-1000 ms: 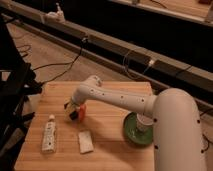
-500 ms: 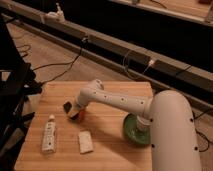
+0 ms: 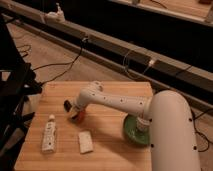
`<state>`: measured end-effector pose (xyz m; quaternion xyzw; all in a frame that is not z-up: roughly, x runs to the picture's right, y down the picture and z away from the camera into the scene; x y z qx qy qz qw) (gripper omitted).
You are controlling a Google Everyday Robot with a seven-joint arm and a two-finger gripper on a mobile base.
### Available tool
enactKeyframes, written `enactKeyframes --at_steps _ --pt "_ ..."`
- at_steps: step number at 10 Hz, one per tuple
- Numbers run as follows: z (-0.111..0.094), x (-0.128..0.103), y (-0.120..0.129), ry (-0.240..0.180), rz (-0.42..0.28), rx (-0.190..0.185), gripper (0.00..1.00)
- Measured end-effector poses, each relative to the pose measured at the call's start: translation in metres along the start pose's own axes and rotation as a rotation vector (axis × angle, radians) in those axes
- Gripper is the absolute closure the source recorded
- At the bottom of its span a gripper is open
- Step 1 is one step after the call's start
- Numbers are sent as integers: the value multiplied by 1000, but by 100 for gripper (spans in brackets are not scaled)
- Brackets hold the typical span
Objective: Place the eraser in the ceramic cup
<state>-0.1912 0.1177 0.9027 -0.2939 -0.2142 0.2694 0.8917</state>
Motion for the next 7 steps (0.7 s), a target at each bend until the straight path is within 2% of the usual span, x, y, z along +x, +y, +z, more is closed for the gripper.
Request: enactKeyframes --at_steps 2,5,7 --pt "-21 -22 -4 -46 -29 30 98" --pt "-64 -46 -14 -127 -51 71 100" --pt "-93 -46 -22 -161 -43 83 100"
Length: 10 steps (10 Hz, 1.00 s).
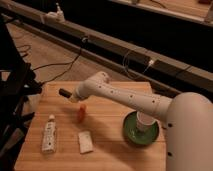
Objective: Place the eraser in the ceramic cup
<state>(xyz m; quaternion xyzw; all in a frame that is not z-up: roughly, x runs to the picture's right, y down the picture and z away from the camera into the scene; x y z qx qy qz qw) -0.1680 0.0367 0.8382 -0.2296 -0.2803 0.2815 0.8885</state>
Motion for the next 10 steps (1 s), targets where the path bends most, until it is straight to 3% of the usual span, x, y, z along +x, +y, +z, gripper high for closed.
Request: enactKeyframes --at_steps 3,7,9,10 --pt "-56 29 -17 19 58 -8 100" --pt "-146 88 -44 138 109 64 100" --pt "-171 107 -37 166 115 64 100" --pt "-170 105 -36 164 113 61 100"
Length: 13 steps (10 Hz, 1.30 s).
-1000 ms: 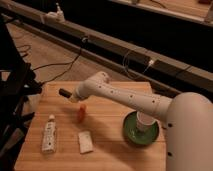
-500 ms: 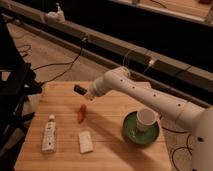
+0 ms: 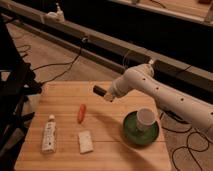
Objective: Place the eraser in the ceramic cup
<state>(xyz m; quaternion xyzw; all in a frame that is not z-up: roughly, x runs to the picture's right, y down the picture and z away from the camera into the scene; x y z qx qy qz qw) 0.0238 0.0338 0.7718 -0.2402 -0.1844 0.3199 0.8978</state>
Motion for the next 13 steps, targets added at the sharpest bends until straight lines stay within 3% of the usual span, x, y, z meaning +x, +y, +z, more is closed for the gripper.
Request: enactKeyframes --at_steps 3,5,8,13 --pt "0 3 -1 8 -2 3 100" --pt "-10 25 -12 50 38 31 100" --pt "-51 83 -30 109 179 137 100" --pt "-109 150 -13 150 364 257 100"
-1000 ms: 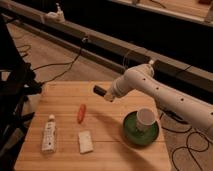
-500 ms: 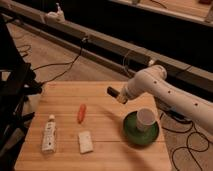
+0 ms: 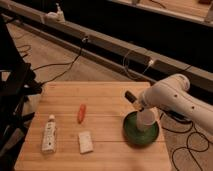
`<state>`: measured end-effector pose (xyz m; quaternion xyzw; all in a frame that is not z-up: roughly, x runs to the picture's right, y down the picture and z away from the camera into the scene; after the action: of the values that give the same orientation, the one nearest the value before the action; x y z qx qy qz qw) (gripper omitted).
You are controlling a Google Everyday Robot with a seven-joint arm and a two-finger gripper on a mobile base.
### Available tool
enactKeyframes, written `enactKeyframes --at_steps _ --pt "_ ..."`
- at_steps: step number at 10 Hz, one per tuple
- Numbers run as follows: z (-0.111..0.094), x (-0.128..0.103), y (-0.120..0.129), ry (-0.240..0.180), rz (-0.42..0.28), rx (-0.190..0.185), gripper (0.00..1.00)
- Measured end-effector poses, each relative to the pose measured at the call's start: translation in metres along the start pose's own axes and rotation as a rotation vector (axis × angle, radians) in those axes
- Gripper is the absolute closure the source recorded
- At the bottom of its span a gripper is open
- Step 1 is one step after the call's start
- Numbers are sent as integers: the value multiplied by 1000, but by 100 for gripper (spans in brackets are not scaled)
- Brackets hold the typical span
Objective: Place the eraser in the ceramic cup
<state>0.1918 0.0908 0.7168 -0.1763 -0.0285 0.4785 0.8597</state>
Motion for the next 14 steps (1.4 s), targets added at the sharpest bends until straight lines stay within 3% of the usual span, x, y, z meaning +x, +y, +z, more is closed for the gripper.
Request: enactKeyframes --at_steps 7,11,14 --pt "-32 78 8 63 183 67 97" --pt "-29 103 9 108 245 54 56" --pt "-30 106 -1 105 276 62 28"
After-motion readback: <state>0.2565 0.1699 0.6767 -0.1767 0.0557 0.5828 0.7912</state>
